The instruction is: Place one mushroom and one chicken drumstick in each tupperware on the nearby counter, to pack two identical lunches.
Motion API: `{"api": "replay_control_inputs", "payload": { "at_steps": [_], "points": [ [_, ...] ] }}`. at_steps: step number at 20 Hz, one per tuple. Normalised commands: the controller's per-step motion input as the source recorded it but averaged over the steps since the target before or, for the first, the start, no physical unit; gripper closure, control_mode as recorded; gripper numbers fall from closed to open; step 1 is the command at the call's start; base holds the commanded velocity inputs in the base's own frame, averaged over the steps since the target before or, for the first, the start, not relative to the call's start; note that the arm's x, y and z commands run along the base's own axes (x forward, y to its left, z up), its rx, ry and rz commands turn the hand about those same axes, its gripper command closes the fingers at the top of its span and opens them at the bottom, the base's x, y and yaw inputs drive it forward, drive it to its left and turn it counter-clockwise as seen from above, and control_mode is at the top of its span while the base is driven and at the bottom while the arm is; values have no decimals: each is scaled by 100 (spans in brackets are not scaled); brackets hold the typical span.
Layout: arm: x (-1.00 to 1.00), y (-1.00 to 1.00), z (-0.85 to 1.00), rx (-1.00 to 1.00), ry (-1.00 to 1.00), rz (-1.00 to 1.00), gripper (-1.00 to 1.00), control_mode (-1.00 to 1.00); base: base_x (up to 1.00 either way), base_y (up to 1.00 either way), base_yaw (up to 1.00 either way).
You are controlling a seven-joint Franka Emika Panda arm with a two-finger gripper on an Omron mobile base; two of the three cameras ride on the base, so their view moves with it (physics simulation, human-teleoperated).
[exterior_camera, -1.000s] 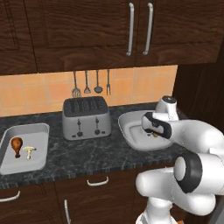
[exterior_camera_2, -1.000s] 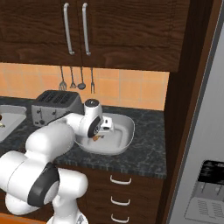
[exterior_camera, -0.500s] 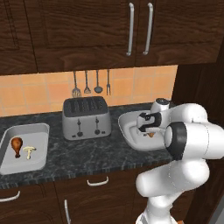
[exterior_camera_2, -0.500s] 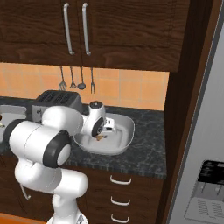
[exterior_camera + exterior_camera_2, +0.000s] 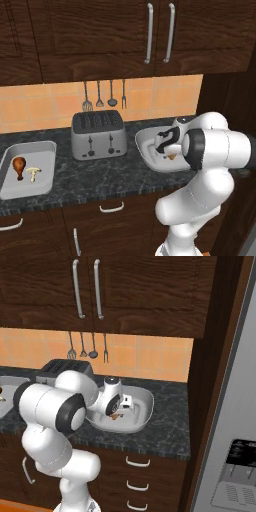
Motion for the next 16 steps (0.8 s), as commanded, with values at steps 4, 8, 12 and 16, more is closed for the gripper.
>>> {"api": "replay_control_inputs", "payload": {
  "at_steps": [4, 8, 12, 16],
  "points": [
    [16, 0, -5, 0, 0, 0, 100, -100, 0, 0, 0],
    [18, 0, -1, 0, 0, 0, -100, -100, 0, 0, 0],
    [1, 0, 0, 0, 0, 0, -100, -100, 0, 0, 0],
    [-22, 0, 18, 0, -10, 0, -100, -100, 0, 0, 0]
  ]
}}
